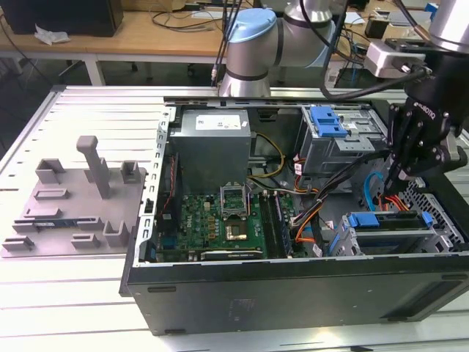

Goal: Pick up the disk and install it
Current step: 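Insert the second disk wire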

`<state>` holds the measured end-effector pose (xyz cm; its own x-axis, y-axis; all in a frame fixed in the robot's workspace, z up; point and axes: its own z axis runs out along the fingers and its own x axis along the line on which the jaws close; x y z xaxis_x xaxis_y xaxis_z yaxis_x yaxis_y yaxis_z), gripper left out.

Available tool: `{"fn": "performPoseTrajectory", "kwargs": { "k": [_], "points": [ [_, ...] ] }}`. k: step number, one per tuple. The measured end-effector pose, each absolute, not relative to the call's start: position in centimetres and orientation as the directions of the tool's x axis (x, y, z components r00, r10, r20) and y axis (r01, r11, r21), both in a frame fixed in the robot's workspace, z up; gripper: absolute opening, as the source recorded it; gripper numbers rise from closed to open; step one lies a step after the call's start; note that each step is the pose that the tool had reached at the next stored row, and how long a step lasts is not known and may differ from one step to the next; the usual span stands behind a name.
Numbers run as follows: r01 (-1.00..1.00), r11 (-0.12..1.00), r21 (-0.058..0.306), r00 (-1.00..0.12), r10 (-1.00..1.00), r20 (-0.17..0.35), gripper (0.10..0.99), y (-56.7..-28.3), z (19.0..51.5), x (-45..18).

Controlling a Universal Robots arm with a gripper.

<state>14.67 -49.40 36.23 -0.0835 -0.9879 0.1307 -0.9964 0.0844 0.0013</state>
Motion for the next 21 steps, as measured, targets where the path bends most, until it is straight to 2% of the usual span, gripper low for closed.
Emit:
{"fn": "performPoseTrajectory", "kwargs": {
  "k": [5, 21],
  "points": [
    [-0.997, 0.083, 0.003, -0.083, -0.990, 0.114, 0.161, -51.0, 36.2, 14.7],
    [-0.998, 0.057, 0.005, -0.056, -0.995, 0.086, 0.161, -52.0, 35.5, 14.7]
  ]
}}
